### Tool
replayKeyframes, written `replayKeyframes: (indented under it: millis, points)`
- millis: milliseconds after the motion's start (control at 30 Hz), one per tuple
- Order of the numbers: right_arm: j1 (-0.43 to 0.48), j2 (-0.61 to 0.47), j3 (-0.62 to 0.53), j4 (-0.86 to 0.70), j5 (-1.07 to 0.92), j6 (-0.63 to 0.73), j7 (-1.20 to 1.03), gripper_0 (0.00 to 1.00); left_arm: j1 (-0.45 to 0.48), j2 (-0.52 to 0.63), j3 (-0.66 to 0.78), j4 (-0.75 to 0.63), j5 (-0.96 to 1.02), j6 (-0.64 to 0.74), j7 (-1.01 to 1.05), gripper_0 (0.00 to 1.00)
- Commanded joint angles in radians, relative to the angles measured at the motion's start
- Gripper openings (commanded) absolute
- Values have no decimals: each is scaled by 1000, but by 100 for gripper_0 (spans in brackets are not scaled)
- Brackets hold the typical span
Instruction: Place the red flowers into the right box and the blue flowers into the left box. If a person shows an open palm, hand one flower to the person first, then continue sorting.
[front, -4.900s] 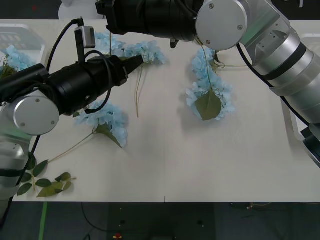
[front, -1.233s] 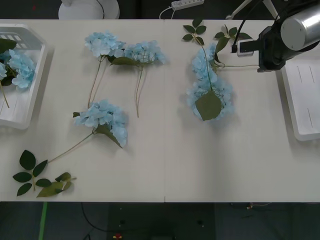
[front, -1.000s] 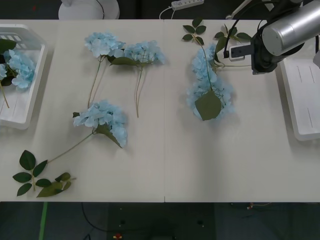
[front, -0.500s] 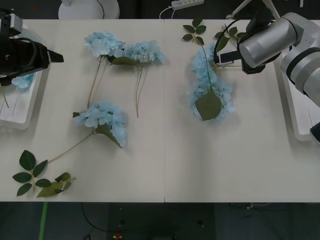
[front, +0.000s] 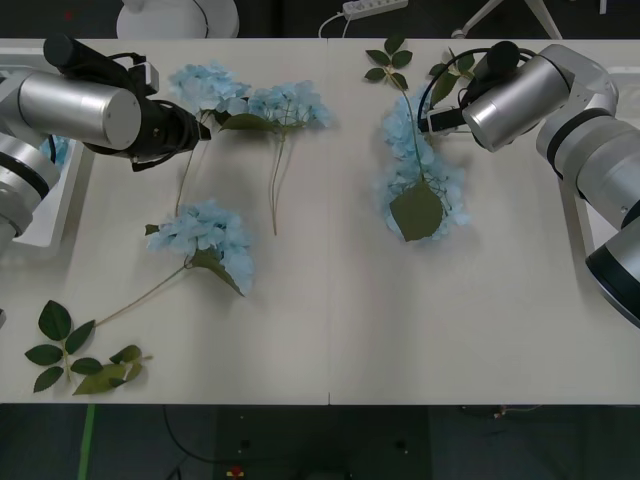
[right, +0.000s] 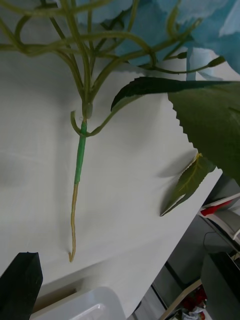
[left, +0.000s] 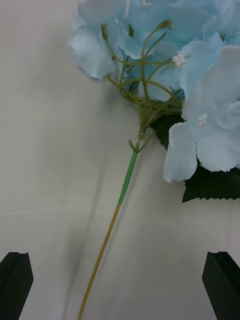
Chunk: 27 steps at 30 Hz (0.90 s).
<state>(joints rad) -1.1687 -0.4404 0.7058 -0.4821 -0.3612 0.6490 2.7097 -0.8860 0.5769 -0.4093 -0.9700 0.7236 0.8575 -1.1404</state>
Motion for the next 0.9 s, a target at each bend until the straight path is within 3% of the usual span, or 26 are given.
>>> replayKeyframes:
  millis: [33,133,333,667,900]
  points:
    - [-60,42,-3,43,24,-40,-4,94,-54,-75,-85,83,-69,-155,-81,100]
    - [-60,55,-3,76,10,-60,-4,94,-56,-95,-160,146,-130,-224,-81,100]
    - [-60,75,-3,149,-12,-123,-4,93,-59,-112,-197,215,-265,-226,-88,100]
    - [-60,109,-3,178,-22,-123,-4,93,-74,-121,-221,217,-225,-91,-102,100]
    - [-58,134,-3,185,-51,-123,-4,94,-77,-123,-221,251,-124,-103,-111,100]
